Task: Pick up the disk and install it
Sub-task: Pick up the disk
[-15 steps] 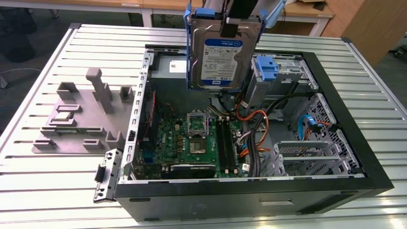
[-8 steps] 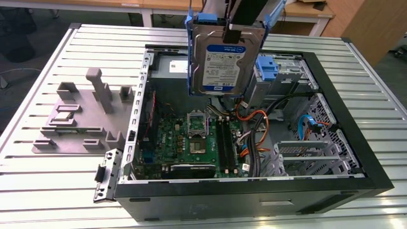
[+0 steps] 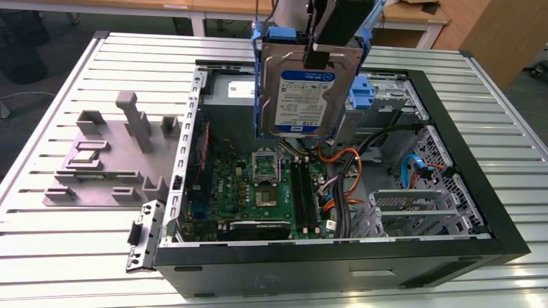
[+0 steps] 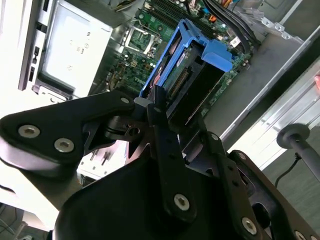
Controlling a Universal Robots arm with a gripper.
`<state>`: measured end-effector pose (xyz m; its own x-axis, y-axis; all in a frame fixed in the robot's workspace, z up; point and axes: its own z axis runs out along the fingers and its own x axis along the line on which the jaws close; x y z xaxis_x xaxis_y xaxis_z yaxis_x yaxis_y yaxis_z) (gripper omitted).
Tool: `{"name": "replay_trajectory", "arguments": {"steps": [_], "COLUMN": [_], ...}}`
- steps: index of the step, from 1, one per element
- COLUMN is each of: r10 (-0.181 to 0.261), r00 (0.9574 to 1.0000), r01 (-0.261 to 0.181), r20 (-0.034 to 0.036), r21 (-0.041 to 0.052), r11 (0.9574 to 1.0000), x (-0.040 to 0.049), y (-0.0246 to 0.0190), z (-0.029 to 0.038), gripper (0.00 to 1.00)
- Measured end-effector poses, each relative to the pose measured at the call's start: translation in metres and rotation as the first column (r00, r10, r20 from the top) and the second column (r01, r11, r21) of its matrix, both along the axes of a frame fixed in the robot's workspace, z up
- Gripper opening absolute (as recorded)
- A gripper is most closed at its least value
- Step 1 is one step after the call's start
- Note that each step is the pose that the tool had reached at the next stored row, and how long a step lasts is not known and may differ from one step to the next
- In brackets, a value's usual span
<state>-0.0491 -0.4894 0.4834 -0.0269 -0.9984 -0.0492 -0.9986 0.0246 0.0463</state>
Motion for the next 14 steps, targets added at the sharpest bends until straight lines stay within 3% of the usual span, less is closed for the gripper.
{"name": "replay_trajectory", "arguments": {"steps": [14], "r10": [0.000], "r00": [1.0000], "r01": [0.000], "r20": [0.0000], "r21": [-0.0001], "r11": [1.0000], "x": [0.0036], "y": [-0.0299], "z": [-0.0001], "gripper": [0.35]}}
